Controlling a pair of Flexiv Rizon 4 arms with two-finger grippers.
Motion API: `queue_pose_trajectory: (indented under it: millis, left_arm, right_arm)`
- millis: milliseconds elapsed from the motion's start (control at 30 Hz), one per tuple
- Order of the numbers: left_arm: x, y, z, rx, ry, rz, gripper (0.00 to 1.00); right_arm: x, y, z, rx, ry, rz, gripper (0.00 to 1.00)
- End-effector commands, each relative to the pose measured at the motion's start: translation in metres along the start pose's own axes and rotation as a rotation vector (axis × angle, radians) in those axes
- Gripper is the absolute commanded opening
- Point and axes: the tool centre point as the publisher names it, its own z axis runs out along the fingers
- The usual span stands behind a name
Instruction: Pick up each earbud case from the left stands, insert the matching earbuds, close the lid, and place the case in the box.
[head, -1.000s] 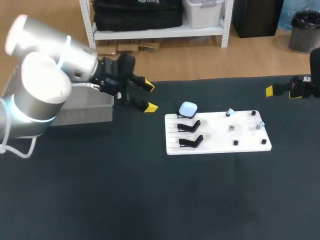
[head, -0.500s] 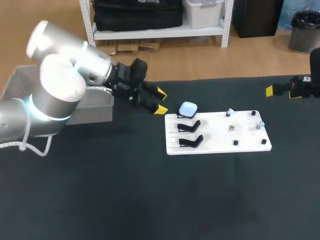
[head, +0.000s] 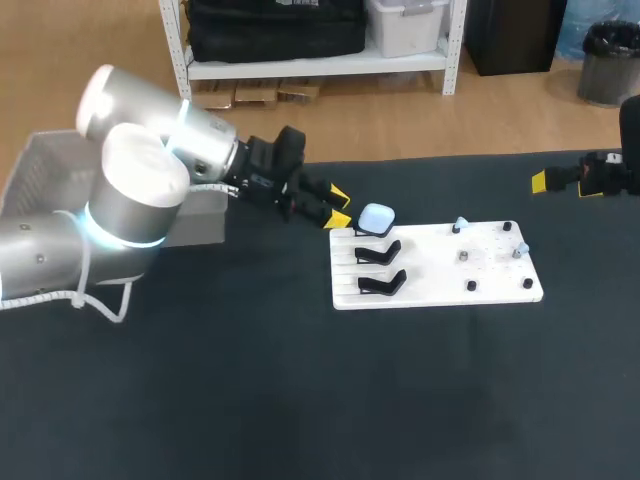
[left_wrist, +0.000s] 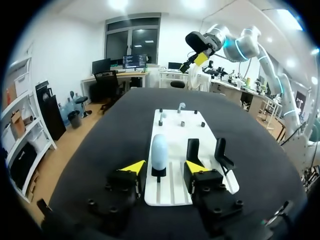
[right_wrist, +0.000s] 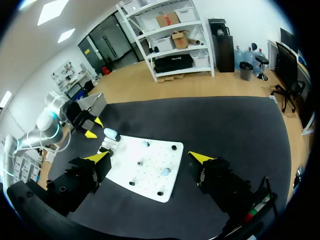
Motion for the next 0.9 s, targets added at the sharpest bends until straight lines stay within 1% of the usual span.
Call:
queue_pose_trajectory:
  millis: [33, 200, 433, 900]
  left_arm:
    - [0.003, 0.007, 0.009, 0.010, -0.025, 0.004, 0.45]
    - [0.004, 0.007, 0.016, 0.000, -0.045, 0.015, 0.47]
    - [0.007, 0.007, 0.025, 0.002, -0.053, 0.019, 0.46]
    - [0.005, 0.011, 0.034, 0.002, -0.066, 0.022, 0.44]
  right_arm:
    - [0.000, 0.000, 0.000, 0.001, 0.001, 0.000, 1.00]
    - [0.000, 0.000, 0.000, 0.001, 0.001, 0.000, 1.00]
    - [0.000, 0.000, 0.000, 0.001, 0.001, 0.000, 1.00]
    - [0.000, 0.000, 0.000, 0.001, 0.001, 0.000, 1.00]
